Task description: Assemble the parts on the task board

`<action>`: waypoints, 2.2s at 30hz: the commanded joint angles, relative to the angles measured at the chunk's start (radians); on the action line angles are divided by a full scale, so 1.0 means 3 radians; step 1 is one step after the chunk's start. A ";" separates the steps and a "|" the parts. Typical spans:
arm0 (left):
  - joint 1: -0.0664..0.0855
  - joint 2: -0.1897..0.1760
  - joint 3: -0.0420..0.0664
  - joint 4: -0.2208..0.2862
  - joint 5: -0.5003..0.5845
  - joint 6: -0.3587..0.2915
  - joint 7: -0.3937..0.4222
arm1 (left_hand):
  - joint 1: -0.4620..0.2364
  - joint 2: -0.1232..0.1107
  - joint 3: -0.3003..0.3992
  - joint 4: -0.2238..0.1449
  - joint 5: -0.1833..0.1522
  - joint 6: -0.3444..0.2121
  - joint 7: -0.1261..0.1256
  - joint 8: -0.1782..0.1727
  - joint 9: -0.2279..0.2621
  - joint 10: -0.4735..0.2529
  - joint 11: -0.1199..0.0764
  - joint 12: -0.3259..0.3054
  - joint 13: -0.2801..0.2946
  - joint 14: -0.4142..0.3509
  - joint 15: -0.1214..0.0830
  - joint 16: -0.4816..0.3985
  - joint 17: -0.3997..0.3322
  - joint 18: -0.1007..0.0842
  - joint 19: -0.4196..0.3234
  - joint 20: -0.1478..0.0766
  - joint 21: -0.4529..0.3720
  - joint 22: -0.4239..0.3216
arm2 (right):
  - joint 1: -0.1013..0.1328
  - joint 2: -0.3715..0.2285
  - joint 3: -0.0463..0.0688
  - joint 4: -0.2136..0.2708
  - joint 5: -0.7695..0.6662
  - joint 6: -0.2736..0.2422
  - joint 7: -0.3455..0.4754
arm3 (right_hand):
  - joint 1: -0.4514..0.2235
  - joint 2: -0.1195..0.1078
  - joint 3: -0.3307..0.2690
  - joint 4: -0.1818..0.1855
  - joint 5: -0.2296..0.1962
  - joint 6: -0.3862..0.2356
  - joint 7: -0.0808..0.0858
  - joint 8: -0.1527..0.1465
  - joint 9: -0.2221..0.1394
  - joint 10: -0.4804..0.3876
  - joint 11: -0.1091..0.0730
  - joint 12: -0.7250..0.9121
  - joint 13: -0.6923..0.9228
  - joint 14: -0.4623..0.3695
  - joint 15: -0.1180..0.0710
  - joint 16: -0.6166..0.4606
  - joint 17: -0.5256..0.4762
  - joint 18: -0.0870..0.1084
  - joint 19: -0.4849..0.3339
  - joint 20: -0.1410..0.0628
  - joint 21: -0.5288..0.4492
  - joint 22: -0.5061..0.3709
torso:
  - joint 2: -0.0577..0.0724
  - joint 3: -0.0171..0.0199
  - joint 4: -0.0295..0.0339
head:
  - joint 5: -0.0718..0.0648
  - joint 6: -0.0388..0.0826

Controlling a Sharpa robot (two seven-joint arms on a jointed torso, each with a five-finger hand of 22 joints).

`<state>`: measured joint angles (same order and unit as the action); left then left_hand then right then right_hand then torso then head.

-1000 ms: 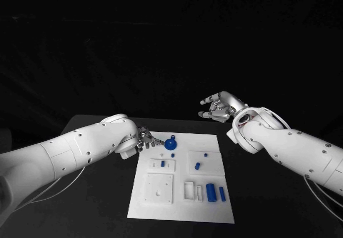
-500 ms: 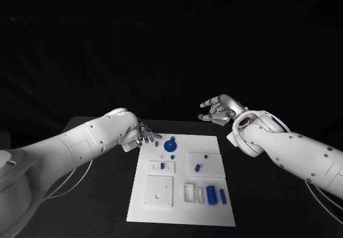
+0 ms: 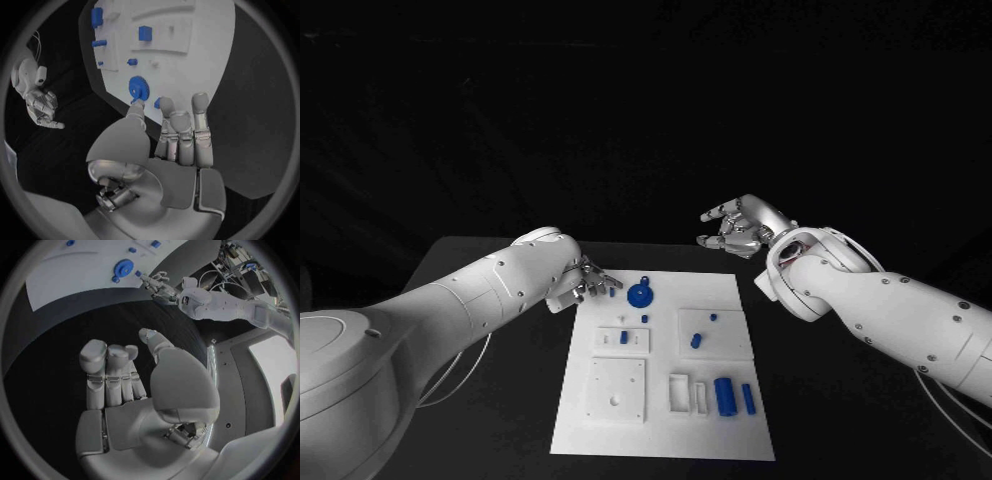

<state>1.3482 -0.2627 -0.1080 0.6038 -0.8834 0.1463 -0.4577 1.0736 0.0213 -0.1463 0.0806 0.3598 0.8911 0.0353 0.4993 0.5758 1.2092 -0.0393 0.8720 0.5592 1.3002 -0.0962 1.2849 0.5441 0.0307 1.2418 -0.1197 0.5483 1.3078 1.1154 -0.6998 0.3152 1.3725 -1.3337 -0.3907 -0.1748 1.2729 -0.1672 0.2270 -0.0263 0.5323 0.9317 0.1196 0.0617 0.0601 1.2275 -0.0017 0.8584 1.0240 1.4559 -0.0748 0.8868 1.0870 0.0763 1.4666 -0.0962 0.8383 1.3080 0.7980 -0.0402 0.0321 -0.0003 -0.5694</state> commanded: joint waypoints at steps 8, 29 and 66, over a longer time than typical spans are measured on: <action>-0.0016 0.0054 -0.0010 -0.0138 -0.0059 0.0095 0.0150 | 0.0010 0.0069 -0.0010 -0.0055 0.0015 -0.0021 0.0004 0.0045 -0.0011 -0.0040 -0.0009 -0.0001 -0.0006 -0.0037 0.0001 -0.0003 -0.0010 0.0059 -0.0015 0.0019 -0.0029 0.0060 | 0.0012 -0.0004 0.0002 0.0032 0.0004 -0.0002 -0.0008 | -0.0032 -0.0009 0.0030 -0.0007 0.0018 0.0032 -0.0008 -0.0008 -0.0002 0.0005 -0.0006 0.0028 0.0002 0.0005 0.0007 0.0009 0.0010 0.0022 0.0121 0.0018 -0.0006 0.0361 | 0.0043 0.0005 -0.0020 | -0.0011 0.0021; -0.0017 0.0084 -0.0011 -0.0206 -0.0012 0.0049 0.0230 | 0.0017 0.0119 -0.0013 -0.0069 0.0034 -0.0040 0.0007 0.0057 -0.0022 -0.0050 -0.0006 0.0003 -0.0011 -0.0047 0.0004 0.0005 -0.0021 0.0059 -0.0017 0.0022 -0.0041 0.0060 | 0.0014 0.0013 0.0002 0.0026 -0.0008 0.0001 -0.0011 | -0.0035 -0.0010 0.0041 -0.0019 0.0021 0.0032 -0.0008 -0.0008 -0.0002 0.0004 -0.0006 0.0032 0.0000 0.0005 0.0007 0.0011 0.0013 0.0022 0.0122 0.0018 -0.0007 0.0361 | 0.0046 0.0003 -0.0015 | -0.0025 0.0007; -0.0018 0.0135 -0.0014 -0.0285 0.0073 0.0169 0.0289 | 0.0310 0.0435 0.0123 -0.0290 0.0063 -0.0038 -0.0015 0.0030 -0.0068 -0.0081 -0.0018 0.0004 -0.0015 -0.0077 -0.0001 0.0029 -0.0028 0.0045 -0.0043 0.0019 -0.0047 0.0064 | 0.0014 0.0063 0.0002 -0.0002 -0.0021 0.0011 -0.0008 | -0.0039 -0.0009 0.0050 -0.0027 0.0022 0.0042 -0.0008 -0.0008 -0.0002 0.0007 -0.0007 0.0036 0.0000 0.0004 0.0006 0.0010 0.0014 0.0023 0.0122 0.0017 -0.0008 0.0361 | 0.0048 0.0002 -0.0013 | -0.0037 -0.0020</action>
<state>1.3425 -0.2252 -0.1119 0.5187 -0.8710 0.1724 -0.3818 1.1632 0.1422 -0.1079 -0.0002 0.3739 0.8822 0.0335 0.5103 0.5567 1.1917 -0.0425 0.8720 0.5555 1.2862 -0.0963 1.2893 0.5366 0.0308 1.2345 -0.1126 0.5398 1.3079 1.1192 -0.6819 0.3152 1.3717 -1.3335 -0.3912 -0.1791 1.2689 -0.1712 0.2365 -0.0360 0.5352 0.9377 0.1189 0.0617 0.0601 1.2277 -0.0016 0.8632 1.0242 1.4559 -0.0749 0.8868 1.0897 0.0763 1.4666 -0.0962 0.8383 1.3074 0.8120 -0.0401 0.0280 -0.0113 -0.5749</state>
